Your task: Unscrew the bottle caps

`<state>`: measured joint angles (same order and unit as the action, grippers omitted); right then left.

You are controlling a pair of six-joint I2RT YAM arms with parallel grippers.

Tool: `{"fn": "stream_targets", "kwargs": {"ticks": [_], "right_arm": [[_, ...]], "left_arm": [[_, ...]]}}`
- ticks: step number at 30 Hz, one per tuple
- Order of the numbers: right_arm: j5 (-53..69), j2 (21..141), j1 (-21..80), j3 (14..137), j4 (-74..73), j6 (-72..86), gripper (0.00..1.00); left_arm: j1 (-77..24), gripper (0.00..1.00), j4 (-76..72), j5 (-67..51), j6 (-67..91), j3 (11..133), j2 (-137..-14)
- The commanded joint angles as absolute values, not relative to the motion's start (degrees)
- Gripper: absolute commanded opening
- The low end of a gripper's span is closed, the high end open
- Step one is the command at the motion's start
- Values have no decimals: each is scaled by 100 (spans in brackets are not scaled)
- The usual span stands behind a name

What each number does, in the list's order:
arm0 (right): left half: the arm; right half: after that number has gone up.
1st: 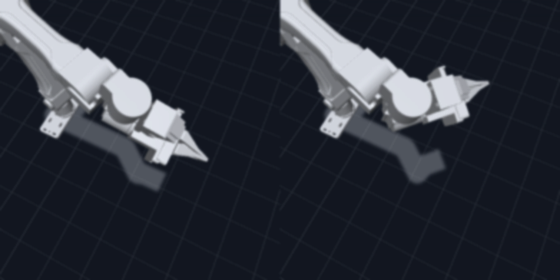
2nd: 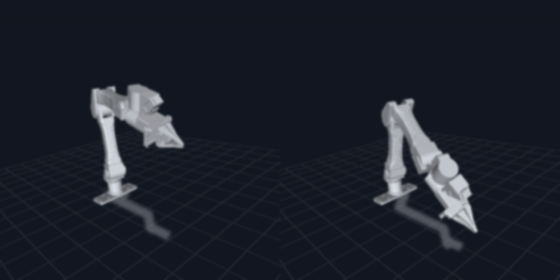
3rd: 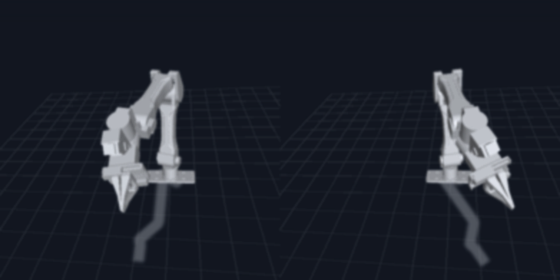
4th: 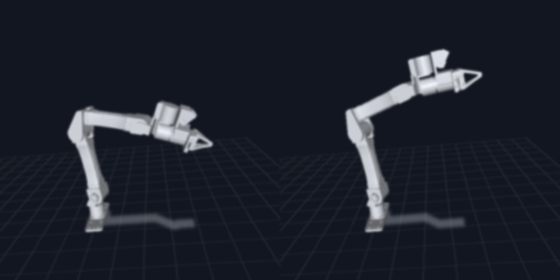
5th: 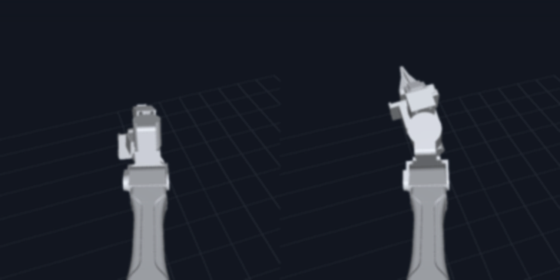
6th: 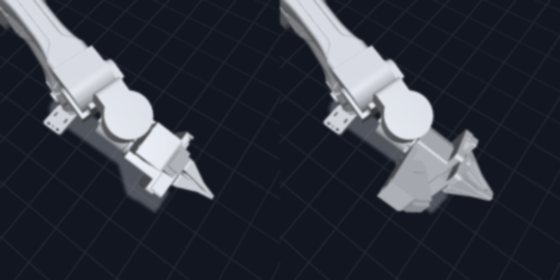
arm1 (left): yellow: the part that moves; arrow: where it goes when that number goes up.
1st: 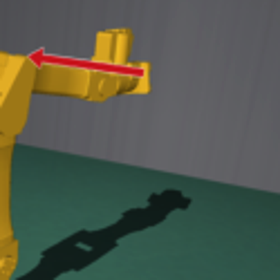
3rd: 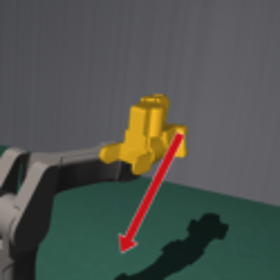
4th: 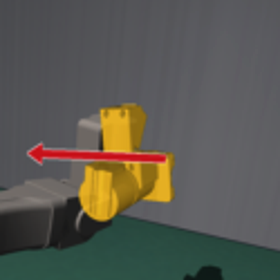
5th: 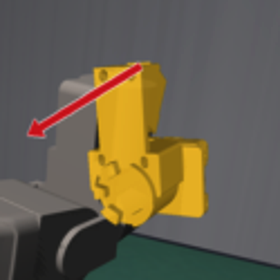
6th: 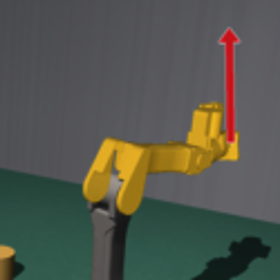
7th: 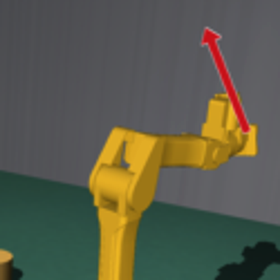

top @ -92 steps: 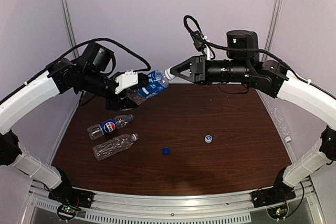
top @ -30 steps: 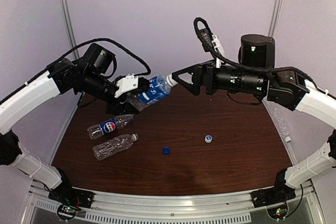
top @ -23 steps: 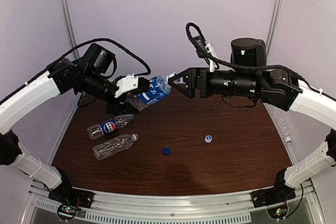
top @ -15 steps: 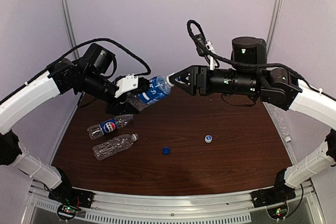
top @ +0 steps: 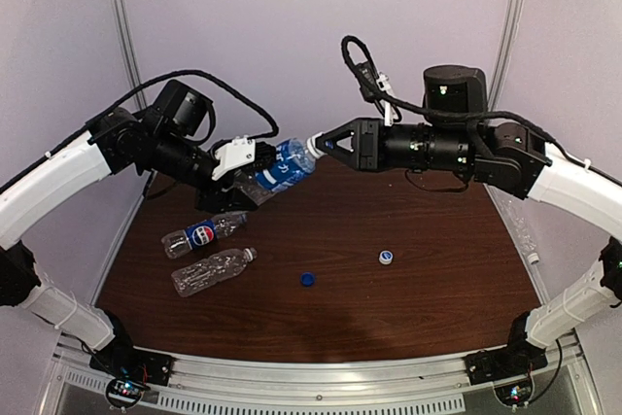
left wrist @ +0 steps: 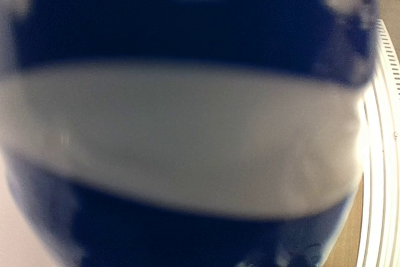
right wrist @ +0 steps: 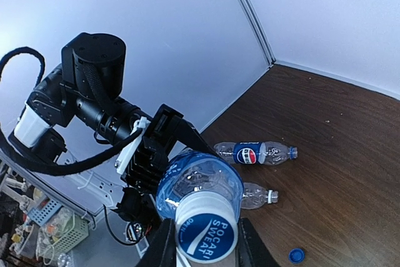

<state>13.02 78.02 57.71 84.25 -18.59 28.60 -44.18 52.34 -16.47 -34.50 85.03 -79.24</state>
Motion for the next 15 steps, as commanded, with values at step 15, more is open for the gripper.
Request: {"fn": "stream_targets", "kwargs": {"ticks": [15], "right_arm": [[2593,7862,5708,8571,-2932,-2447,0]], "left_arm": [[-4399,41,5039,-1695,-3384,8395,-7924]]}}
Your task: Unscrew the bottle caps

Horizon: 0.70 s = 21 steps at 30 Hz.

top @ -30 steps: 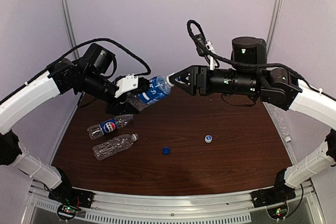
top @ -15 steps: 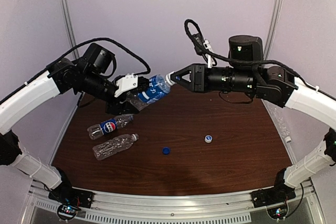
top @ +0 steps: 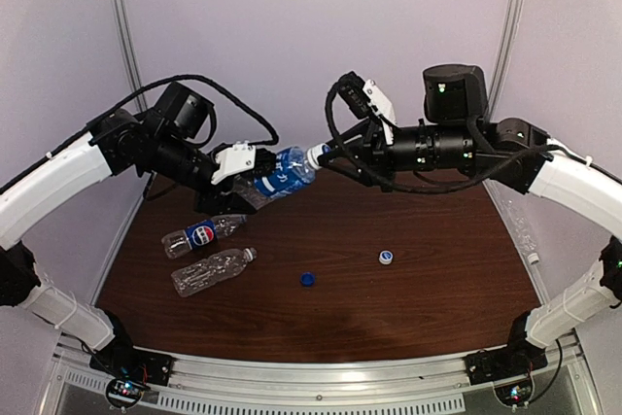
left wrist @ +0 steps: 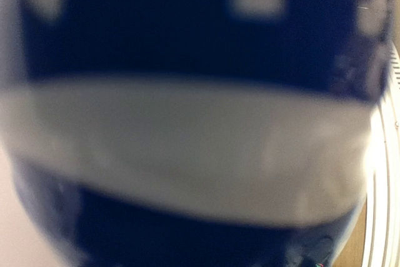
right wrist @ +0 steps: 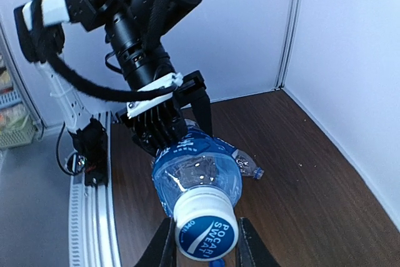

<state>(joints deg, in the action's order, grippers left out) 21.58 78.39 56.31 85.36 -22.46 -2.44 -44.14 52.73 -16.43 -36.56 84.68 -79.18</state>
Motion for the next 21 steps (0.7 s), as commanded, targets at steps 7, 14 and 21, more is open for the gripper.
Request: {"fn": "stream_targets", "kwargs": {"ticks": [7,14,21], "right_arm": [[2307,7805,5722,8534,-3149,-3684,0],[1999,7564,5835,8089,-2798,-4231,15],[1882,7188,5846,7627,-1905,-3596,100]], "left_arm": [[-4400,41,5051,-1727,-3329,8230,-7884],[-4403,41,5088,-1741,-3253,8201,-7859],[-4394,41,5111,-1679,-3183,8217,-7865]]}}
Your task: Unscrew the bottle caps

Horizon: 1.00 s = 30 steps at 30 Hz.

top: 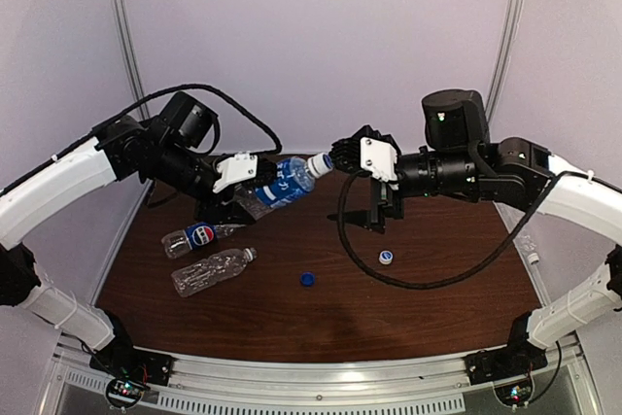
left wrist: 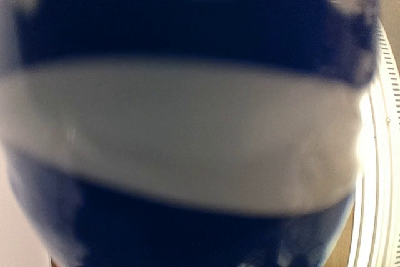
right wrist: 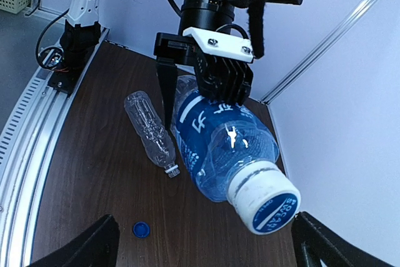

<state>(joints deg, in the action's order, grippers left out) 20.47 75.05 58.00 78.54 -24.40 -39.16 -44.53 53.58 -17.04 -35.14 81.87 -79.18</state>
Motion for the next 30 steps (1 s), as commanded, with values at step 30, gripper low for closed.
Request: {"fn": "stream_targets", "kwargs": {"ticks": [30], "right_arm": [[2413,7138,4544,7003,-578,-204,100]], "left_arm": [[-3885,40,5122,-1157,-3112,8370,-8137]]}}
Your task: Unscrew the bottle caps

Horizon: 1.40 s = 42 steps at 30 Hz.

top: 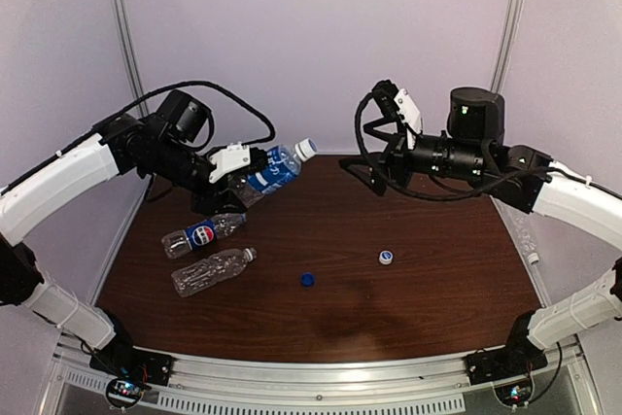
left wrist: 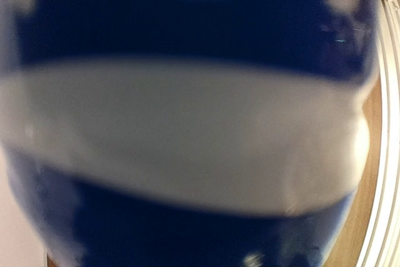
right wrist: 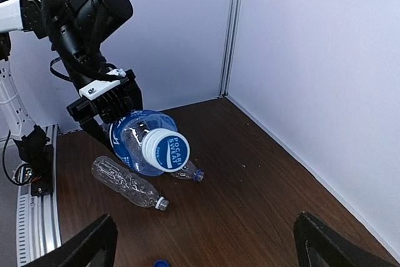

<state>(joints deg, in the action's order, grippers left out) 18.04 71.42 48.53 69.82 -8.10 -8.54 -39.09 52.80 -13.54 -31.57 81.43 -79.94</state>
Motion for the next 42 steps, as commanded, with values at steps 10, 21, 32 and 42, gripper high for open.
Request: {"fn": "stream_targets", "kwargs": {"ticks": [10,21,32,42], "right_arm": [[3050,7322,3999,6749,-145,635,100],[3112,7308,3860,6622,-64,790,100],[2996,7315,3757,6702,-250,1301,100],[2475,6883,3769,6493,-263,1929,99]], "left_arm": [[-3883,40,5114,-994,-3103,8459,-8321],[-3885,41,5109,-993,-3094,8505,-8409],[-3885,41,5076,-963,-3104,8655,-8455],[-3893,41,4810,-677,-3117,8853,-8405]]}}
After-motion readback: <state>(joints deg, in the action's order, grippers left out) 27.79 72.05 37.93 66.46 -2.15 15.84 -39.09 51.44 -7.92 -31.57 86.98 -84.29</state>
